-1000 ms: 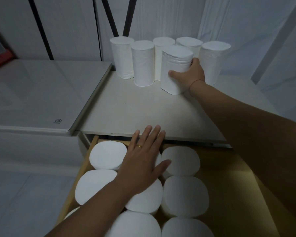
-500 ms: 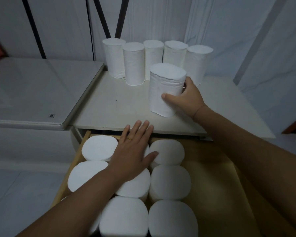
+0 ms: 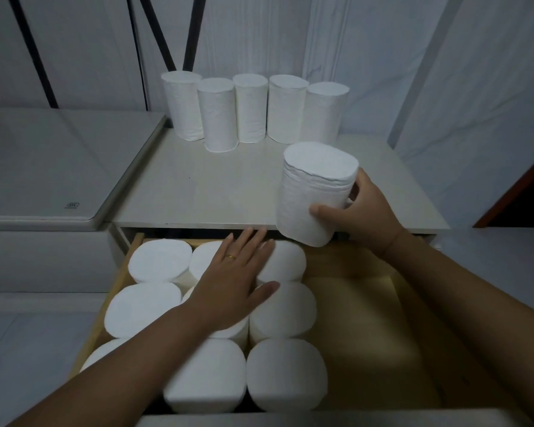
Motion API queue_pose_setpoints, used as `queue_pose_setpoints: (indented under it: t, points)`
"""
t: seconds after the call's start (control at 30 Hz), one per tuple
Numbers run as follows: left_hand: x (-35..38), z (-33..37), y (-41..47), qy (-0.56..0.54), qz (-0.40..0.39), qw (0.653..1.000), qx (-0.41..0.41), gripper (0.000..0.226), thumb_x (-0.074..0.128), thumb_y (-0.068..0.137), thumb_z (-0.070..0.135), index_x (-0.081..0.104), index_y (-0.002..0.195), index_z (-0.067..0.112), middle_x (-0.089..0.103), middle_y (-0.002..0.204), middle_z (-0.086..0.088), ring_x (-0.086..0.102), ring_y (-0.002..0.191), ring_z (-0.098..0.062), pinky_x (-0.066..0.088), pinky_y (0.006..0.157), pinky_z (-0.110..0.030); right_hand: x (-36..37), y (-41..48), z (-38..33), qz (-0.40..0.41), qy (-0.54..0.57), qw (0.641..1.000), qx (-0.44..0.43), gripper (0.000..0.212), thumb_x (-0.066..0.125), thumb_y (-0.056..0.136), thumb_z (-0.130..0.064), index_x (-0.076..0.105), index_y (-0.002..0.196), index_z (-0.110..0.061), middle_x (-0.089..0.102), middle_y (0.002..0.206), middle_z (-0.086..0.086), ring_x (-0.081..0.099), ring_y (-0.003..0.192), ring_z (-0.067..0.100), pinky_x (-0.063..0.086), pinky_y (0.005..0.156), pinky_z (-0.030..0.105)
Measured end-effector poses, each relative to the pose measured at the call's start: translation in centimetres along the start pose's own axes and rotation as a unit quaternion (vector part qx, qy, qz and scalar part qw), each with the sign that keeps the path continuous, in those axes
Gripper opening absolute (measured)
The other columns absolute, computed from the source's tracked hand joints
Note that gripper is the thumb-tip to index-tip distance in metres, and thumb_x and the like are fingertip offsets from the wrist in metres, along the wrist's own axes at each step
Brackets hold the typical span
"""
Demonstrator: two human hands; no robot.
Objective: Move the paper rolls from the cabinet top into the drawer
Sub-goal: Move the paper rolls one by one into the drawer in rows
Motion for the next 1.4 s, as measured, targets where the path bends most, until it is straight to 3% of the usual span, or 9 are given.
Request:
queue_pose_setpoints:
  t: [0.2, 0.33, 0.5, 0.63, 0.77, 0.87, 1.03, 1.27, 1.4]
  points:
    - [0.5, 0.2, -0.2, -0.017, -0.029, 0.999, 0.012, 0.069, 0.014, 0.092, 0.062, 0.011, 0.151, 0.025, 0.0, 0.158, 0.007, -0.007, 0.145, -0.009, -0.012, 0.114, -0.023, -3.4, -3.5, 1.1, 0.014, 0.009, 1.0, 0.006, 0.075, 0.082, 0.063, -0.025, 0.04, 0.125, -0.027, 0.053, 0.115, -0.02, 0.053, 0.103, -0.001, 0.047, 0.081, 0.011]
    - [0.6, 0.2, -0.1, -0.017, -0.04, 0.999, 0.006, 0.075, 0.006, 0.086, 0.065, 0.007, 0.15, 0.027, -0.004, 0.156, 0.011, -0.007, 0.144, -0.006, -0.017, 0.111, -0.018, -5.1, -5.3, 3.0, 0.003, -0.01, 1.0, 0.019, 0.083, 0.081, 0.062, -0.028, 0.04, 0.133, -0.018, 0.053, 0.128, -0.004, 0.051, 0.114, 0.013, 0.044, 0.087, 0.021]
    - [0.6, 0.1, -0.1, -0.024, -0.047, 0.999, 0.002, 0.074, 0.005, 0.085, 0.065, 0.005, 0.15, 0.028, -0.005, 0.157, 0.011, -0.011, 0.142, -0.003, -0.017, 0.111, -0.018, -5.3, -6.5, 5.7, -0.035, -0.033, 0.998, 0.042, 0.088, 0.083, 0.058, -0.031, 0.04, 0.134, -0.02, 0.054, 0.128, -0.003, 0.052, 0.116, 0.017, 0.049, 0.091, 0.033]
    - [0.6, 0.1, -0.1, -0.026, -0.05, 0.998, 0.001, 0.074, 0.005, 0.085, 0.065, 0.005, 0.15, 0.029, -0.004, 0.157, 0.011, -0.009, 0.143, -0.003, -0.014, 0.113, -0.02, -3.5, -7.1, 7.5, -0.076, -0.045, 0.995, 0.054, 0.085, 0.084, 0.052, -0.033, 0.041, 0.126, -0.031, 0.055, 0.116, -0.016, 0.054, 0.106, 0.007, 0.049, 0.08, 0.016]
    - [0.6, 0.2, -0.1, -0.025, -0.052, 0.998, -0.002, 0.074, 0.005, 0.085, 0.066, 0.004, 0.15, 0.03, -0.005, 0.157, 0.012, -0.01, 0.143, -0.003, -0.014, 0.113, -0.02, -1.3, -7.5, 9.4, -0.135, -0.064, 0.987, 0.051, 0.082, 0.087, 0.056, -0.025, 0.044, 0.125, -0.031, 0.054, 0.117, -0.016, 0.052, 0.107, -0.003, 0.044, 0.088, 0.015]
    - [0.6, 0.1, 0.0, -0.03, -0.051, 0.998, -0.003, 0.074, 0.007, 0.086, 0.065, 0.005, 0.15, 0.029, -0.004, 0.157, 0.012, -0.01, 0.143, -0.003, -0.014, 0.113, -0.02, -0.5, -7.5, 10.4, -0.161, -0.07, 0.983, 0.06, 0.08, 0.087, 0.056, -0.023, 0.04, 0.117, -0.044, 0.05, 0.113, -0.027, 0.051, 0.103, -0.012, 0.042, 0.078, 0.004]
    - [0.6, 0.2, -0.1, -0.037, -0.049, 0.998, -0.003, 0.072, 0.01, 0.087, 0.064, 0.007, 0.15, 0.029, -0.003, 0.157, 0.012, -0.007, 0.144, -0.005, -0.009, 0.116, -0.024, 0.0, -7.4, 12.1, -0.174, -0.09, 0.978, 0.067, 0.083, 0.088, 0.056, -0.024, 0.04, 0.123, -0.033, 0.051, 0.118, -0.014, 0.049, 0.11, 0.007, 0.041, 0.093, 0.023]
    - [0.7, 0.1, -0.1, -0.034, -0.054, 0.998, -0.007, 0.072, 0.008, 0.086, 0.065, 0.006, 0.15, 0.03, -0.003, 0.157, 0.012, -0.008, 0.144, -0.004, -0.008, 0.117, -0.026, 0.4, -7.0, 12.6, -0.183, -0.097, 0.976, 0.069, 0.09, 0.088, 0.055, -0.024, 0.04, 0.13, -0.025, 0.052, 0.126, -0.004, 0.049, 0.116, 0.013, 0.043, 0.096, 0.03]
    - [0.6, 0.1, -0.1, -0.03, -0.055, 0.998, -0.005, 0.073, 0.006, 0.086, 0.065, 0.006, 0.15, 0.029, -0.003, 0.157, 0.012, -0.008, 0.144, -0.005, -0.009, 0.116, -0.025, 0.5, -7.1, 12.4, -0.184, -0.104, 0.975, 0.067, 0.088, 0.088, 0.056, -0.023, 0.039, 0.128, -0.029, 0.051, 0.123, -0.007, 0.049, 0.114, 0.013, 0.042, 0.094, 0.027]
Point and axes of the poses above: each hand's wrist, its own y-axis towards the middle knuckle, its own x-axis out of the palm, z = x × y, the point moved 3 cm from there along y, towards the middle knuckle
